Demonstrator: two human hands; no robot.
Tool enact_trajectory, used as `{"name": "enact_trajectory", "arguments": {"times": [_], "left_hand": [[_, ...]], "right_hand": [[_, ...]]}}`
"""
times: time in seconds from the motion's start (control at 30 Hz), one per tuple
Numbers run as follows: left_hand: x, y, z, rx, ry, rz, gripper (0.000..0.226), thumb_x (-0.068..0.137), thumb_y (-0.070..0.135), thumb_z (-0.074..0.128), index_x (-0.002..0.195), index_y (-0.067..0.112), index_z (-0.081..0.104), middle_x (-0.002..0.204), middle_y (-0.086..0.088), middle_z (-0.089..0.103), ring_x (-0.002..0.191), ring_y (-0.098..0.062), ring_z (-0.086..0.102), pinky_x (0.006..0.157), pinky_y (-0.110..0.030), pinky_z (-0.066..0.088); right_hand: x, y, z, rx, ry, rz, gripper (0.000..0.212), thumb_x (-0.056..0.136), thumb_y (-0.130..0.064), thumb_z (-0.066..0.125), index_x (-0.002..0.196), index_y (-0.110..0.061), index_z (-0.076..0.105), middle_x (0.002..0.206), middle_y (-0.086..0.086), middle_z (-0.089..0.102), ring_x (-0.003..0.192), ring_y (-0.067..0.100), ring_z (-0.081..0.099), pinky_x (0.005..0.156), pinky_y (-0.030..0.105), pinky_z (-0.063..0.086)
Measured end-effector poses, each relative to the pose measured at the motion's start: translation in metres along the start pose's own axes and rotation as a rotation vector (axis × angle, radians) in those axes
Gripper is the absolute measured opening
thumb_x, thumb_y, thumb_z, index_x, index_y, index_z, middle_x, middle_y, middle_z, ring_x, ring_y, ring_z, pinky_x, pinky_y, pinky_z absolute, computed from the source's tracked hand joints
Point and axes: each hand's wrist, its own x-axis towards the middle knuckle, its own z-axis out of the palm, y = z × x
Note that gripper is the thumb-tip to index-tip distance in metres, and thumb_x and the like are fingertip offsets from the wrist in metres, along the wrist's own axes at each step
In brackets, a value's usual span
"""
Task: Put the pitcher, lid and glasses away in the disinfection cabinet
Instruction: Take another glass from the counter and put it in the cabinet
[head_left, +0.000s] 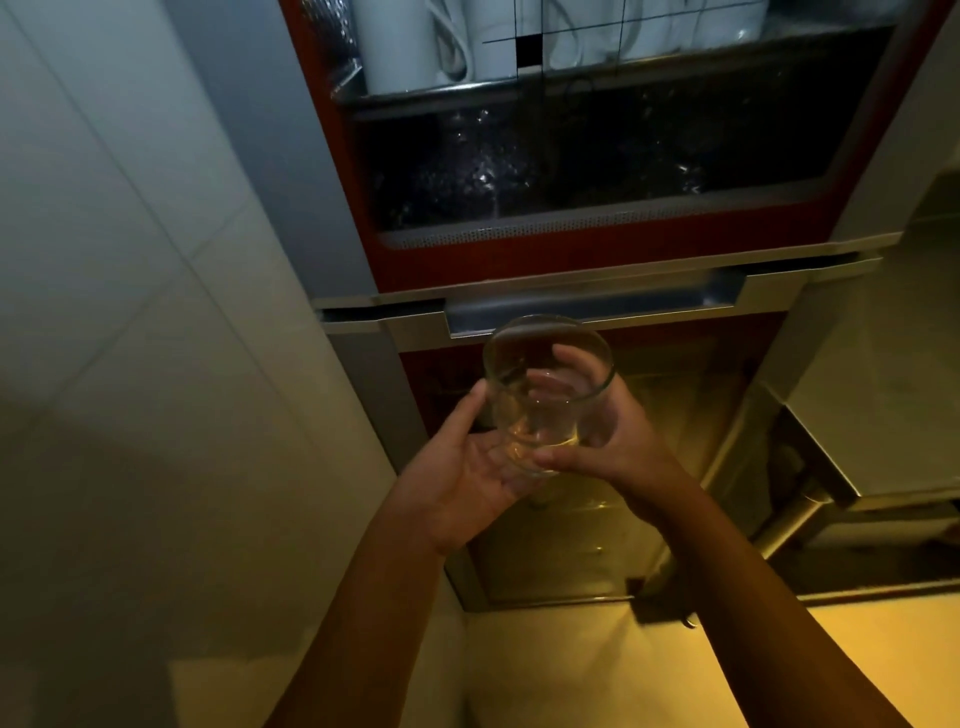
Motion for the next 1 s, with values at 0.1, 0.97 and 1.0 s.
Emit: {"name": "enact_trajectory", "arguments": {"times": [0.1, 0.97, 1.0], "left_hand": [[-0.001, 0.003, -0.006, -0.028, -0.023, 0.005, 0.060, 0.086, 0.046, 0.045, 0.126, 0.001, 0.053, 0.120, -0.020, 0.062, 0.105, -0.027, 0.063, 0.092, -0.036, 0.048], [-0.015, 0.016, -0.003, -0.104, -0.078, 0.002, 0.078, 0.063, 0.044, 0.063, 0.122, -0.006, 0.049, 0.117, -0.032, 0.058, 0.100, -0.038, 0.064, 0.071, -0.036, 0.057], [-0.016, 0.016, -0.002, -0.088, -0.078, 0.009, 0.076, 0.061, 0.044, 0.064, 0.118, -0.005, 0.052, 0.116, -0.031, 0.059, 0.097, -0.038, 0.065, 0.071, -0.036, 0.057]], "right_hand": [[0.004, 0.001, 0.004, -0.010, -0.012, -0.008, 0.089, 0.051, -0.030, 0.079, 0.129, -0.030, 0.037, 0.128, -0.005, 0.053, 0.117, 0.008, 0.054, 0.092, 0.028, 0.049], [0.010, -0.015, -0.007, -0.374, 0.010, -0.102, 0.090, 0.058, -0.014, 0.086, 0.123, -0.044, 0.032, 0.122, -0.022, 0.048, 0.113, -0.014, 0.044, 0.083, 0.001, 0.039], [0.011, -0.017, -0.007, -0.404, 0.002, -0.108, 0.089, 0.058, -0.015, 0.086, 0.121, -0.046, 0.032, 0.121, -0.025, 0.046, 0.112, -0.018, 0.042, 0.083, -0.001, 0.037]]}}
